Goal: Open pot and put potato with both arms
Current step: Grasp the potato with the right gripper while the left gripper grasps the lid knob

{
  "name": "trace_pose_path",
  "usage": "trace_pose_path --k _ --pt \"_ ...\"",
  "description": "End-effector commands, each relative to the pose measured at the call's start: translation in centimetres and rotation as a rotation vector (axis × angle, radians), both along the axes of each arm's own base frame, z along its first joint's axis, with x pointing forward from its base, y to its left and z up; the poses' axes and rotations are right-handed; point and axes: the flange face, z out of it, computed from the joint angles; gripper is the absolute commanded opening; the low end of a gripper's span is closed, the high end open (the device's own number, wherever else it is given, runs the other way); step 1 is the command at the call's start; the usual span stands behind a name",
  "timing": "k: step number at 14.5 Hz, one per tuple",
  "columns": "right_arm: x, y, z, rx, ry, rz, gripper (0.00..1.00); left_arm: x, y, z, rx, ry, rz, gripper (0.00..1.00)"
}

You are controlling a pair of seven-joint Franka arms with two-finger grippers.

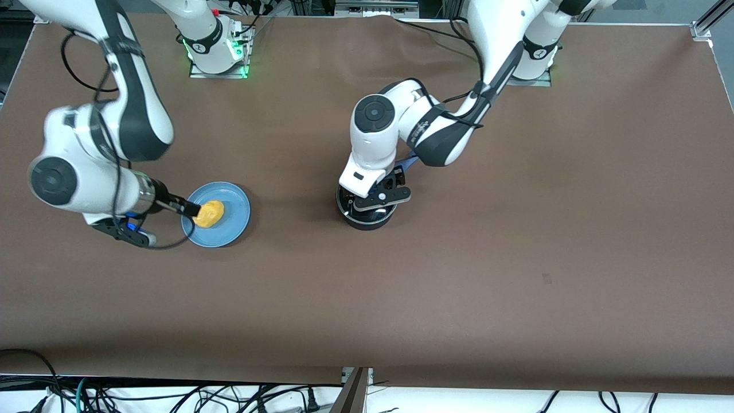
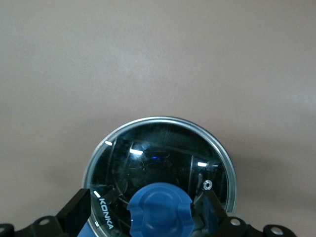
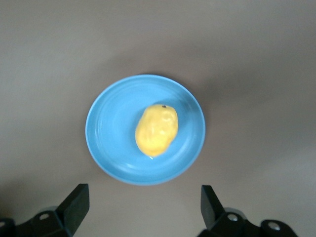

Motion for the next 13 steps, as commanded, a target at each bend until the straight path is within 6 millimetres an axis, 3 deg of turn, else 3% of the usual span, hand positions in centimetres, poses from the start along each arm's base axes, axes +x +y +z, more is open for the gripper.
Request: trace_pose_path --k 1,5,6,9,11,12,13 --pt "-0.3 0.8 -2.9 -0.047 -0.052 -0.207 1.0 -0.3 -1.5 -1.2 0.023 -0.04 0.017 1.0" --pt "-2.5 -0.1 -9.1 -0.053 -0.1 -0.231 1.0 -0.8 -1.8 -1.9 0.034 -0.036 0.013 0.97" --pt "-3.1 -0.2 -10.7 -0.052 -0.102 -0.231 1.0 -0.8 -1.8 -1.8 0.032 -0.036 0.018 0.85" --pt "-3.7 -0.7 -14.2 -0.076 -0.074 -0.221 1.0 -0.9 -1.8 -1.5 0.03 -0.035 0.027 0.62" --pt "-3.8 -0.7 -16.2 -0.092 -0.078 -0.196 1.0 -0.9 -1.8 -1.4 0.028 -0.036 0.028 0.56" --pt "-3.8 -0.6 -16.3 -0.092 -0.079 -0.193 0.92 -0.8 -1.8 -1.2 0.025 -0.037 0.03 0.53" --pt "-3.7 -0.6 -16.1 -0.093 -0.079 -0.195 0.65 -0.7 -1.7 -0.8 0.022 -0.04 0.031 0.49"
